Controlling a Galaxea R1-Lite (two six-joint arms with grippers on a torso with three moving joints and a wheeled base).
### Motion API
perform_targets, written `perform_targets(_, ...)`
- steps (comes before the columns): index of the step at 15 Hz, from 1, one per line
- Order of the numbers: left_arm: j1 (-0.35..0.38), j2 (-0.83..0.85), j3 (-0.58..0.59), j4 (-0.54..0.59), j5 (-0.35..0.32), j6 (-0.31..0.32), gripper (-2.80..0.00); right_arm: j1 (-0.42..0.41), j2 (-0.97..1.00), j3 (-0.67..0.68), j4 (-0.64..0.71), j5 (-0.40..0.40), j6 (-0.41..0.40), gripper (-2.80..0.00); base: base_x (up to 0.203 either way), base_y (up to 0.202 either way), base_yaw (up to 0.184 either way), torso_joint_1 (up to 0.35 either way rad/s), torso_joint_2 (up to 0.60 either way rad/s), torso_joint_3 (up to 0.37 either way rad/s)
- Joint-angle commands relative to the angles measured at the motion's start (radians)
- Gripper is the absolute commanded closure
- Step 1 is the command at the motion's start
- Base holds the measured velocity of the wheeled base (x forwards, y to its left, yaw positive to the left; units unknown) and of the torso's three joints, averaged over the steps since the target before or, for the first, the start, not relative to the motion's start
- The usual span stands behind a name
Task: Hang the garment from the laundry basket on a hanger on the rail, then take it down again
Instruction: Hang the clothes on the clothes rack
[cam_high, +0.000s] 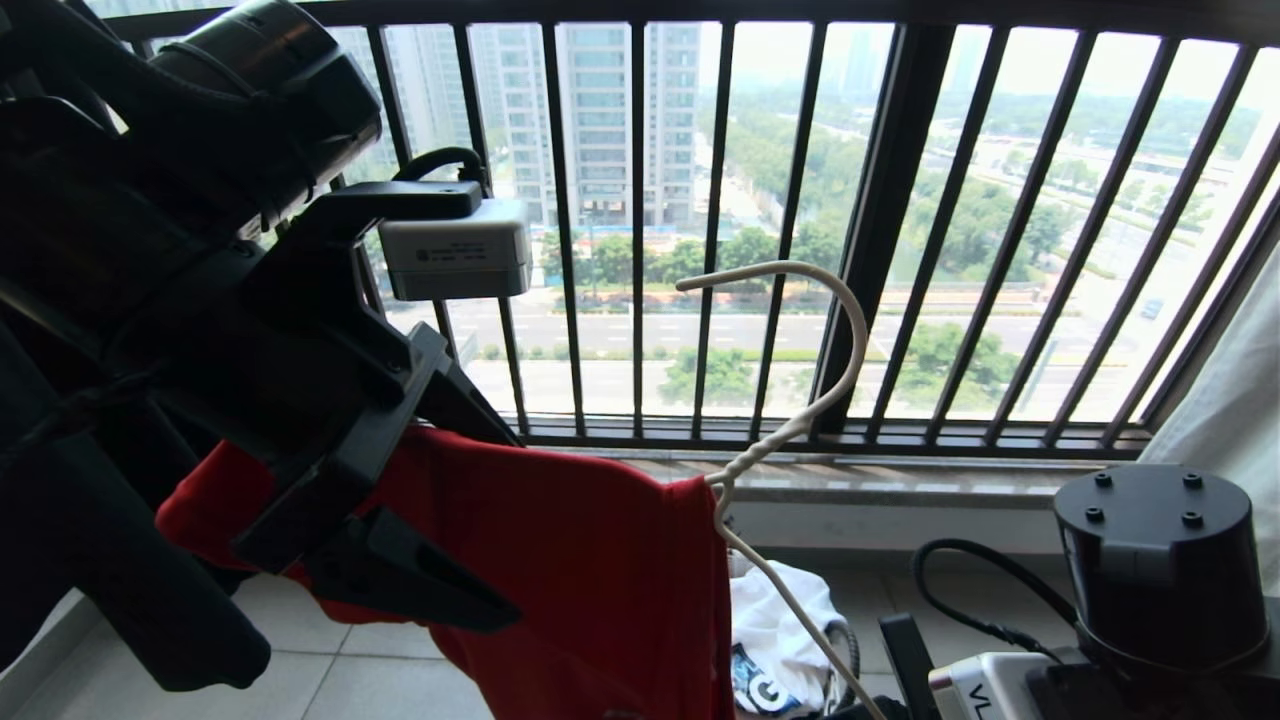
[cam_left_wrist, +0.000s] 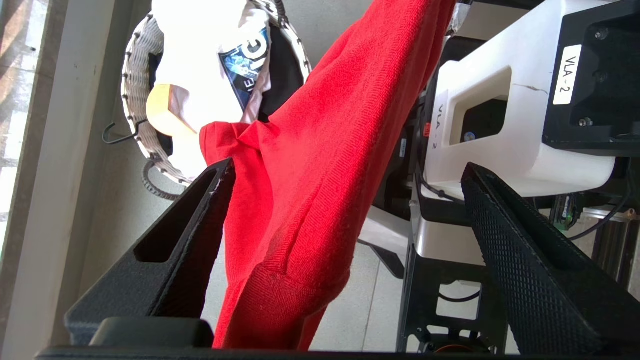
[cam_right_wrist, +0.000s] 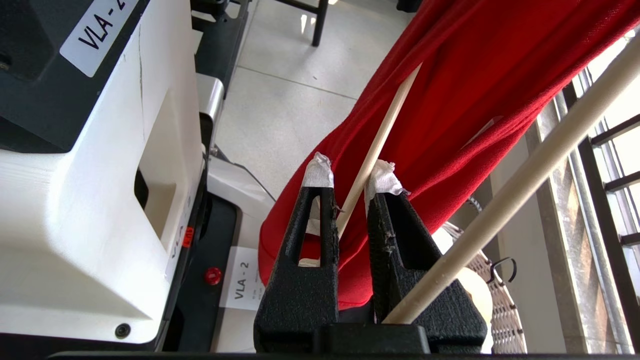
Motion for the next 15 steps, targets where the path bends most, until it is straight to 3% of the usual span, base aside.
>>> perform_targets(1, -0.011, 0.003, 0.002, 0.008, -0.002, 0.003, -2.8, 0.0, -0.016, 0.0, -0.004, 0.006, -0.003, 0.0, 0.0, 0.0, 0.0, 0.0, 0.0, 0.0)
perform_targets(4, -0.017, 0.003, 0.002, 0.008, 0.001, 0.005, -2.8, 0.0, -0.017, -0.002, -0.004, 0.004, 0.002, 0.0, 0.0, 0.0, 0.0, 0.0, 0.0, 0.0)
perform_targets(5, -0.017, 0.002, 0.004, 0.008, 0.002, 0.007, 0.0, 0.0, -0.017, -0.002, -0.004, 0.004, 0.002, 0.0, 0.0, 0.0, 0.0, 0.0, 0.0, 0.0)
perform_targets(15, -0.024, -0.003, 0.028, 0.008, 0.004, 0.011, 0.0, -0.009, -0.02, -0.017, -0.004, 0.005, 0.038, 0.0, 0.0, 0.0, 0.0, 0.0, 0.0, 0.0)
